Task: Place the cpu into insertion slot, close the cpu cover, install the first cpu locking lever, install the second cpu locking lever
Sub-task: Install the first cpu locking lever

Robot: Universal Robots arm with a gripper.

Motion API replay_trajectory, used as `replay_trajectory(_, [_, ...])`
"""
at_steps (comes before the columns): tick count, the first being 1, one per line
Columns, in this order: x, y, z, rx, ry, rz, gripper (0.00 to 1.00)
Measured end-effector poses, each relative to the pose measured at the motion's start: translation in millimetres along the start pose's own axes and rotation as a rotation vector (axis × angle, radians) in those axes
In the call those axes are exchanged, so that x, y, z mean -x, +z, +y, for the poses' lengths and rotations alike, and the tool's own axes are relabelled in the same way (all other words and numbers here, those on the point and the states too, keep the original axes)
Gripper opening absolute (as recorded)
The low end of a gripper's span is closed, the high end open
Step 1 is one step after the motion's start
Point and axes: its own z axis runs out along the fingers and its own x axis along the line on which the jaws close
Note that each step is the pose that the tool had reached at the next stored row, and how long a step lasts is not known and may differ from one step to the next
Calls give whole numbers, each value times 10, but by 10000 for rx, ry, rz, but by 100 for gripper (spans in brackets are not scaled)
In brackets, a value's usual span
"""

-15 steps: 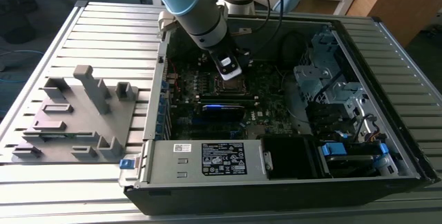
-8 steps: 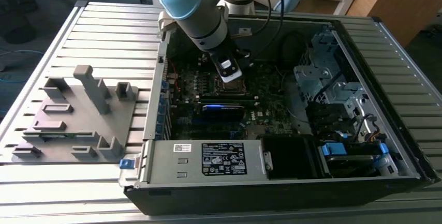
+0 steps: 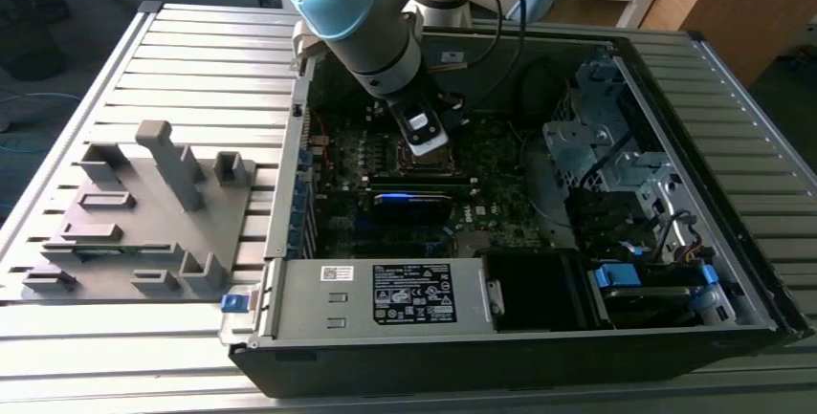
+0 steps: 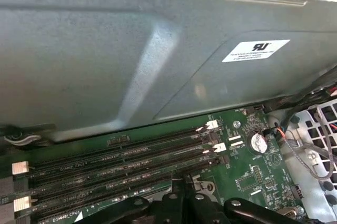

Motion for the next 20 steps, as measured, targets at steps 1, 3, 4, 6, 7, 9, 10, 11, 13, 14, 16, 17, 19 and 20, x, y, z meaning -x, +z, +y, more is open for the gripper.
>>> replay_trajectory(1, [3,-9,4,0,0,0,11])
replay_trajectory(3, [15,-37,17,2,1,0,11])
replay_trajectory(4, [22,-56,26,2,1,0,11])
replay_trajectory(6, [38,-98,44,1,1,1,11])
replay_trajectory(7, [42,-108,49,1,1,1,11])
replay_trajectory(9, [40,-109,50,4,1,0,11])
replay_trajectory(10, [36,-110,51,1,4,-1,11])
replay_trajectory(11, [32,-110,56,-4,9,-2,11])
replay_trajectory(13, [17,-107,72,-11,32,-13,11])
replay_trajectory(14, [9,-105,80,-16,44,-18,11])
replay_trajectory(16, [-2,-102,94,-30,81,-35,11])
replay_trajectory(17, [-6,-101,99,-39,104,-44,11])
replay_trajectory(19, [-13,-98,110,-58,155,-68,11])
replay_trajectory(20, [-16,-96,114,-70,186,-81,11])
